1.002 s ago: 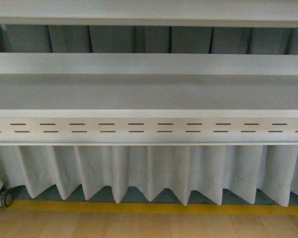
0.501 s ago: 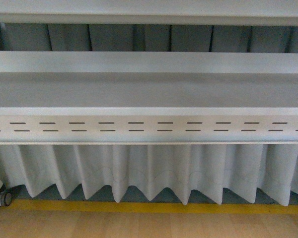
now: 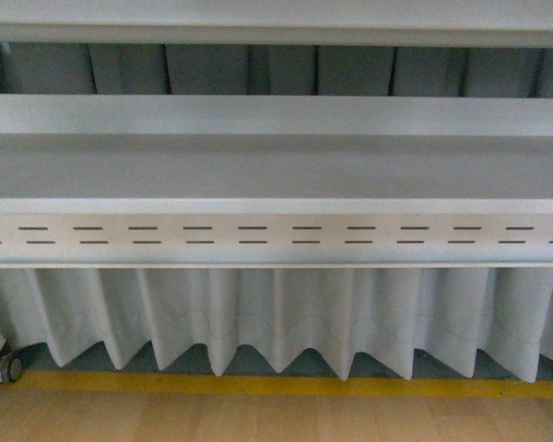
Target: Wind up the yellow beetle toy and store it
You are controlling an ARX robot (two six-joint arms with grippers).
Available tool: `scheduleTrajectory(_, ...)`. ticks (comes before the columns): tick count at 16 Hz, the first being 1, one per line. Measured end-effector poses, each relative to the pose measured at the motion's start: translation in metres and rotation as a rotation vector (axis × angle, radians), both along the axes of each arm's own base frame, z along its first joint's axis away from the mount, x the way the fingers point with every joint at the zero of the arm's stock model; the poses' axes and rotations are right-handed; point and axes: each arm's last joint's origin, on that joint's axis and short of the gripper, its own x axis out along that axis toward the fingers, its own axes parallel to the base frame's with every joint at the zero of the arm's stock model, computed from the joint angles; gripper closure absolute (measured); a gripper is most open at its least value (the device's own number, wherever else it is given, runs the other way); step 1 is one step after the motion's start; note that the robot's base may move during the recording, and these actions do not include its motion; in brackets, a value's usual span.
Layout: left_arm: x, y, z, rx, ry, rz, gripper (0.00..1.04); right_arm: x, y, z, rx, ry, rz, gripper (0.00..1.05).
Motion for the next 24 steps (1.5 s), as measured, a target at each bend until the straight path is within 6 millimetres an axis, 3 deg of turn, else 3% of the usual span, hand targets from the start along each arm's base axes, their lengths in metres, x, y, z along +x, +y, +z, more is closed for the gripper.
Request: scheduleTrajectory(24, 0.0, 0.0, 0.0, 0.0, 0.0, 0.0, 0.07, 0.0, 0.0, 0.0, 0.0, 0.0, 0.0, 0.07)
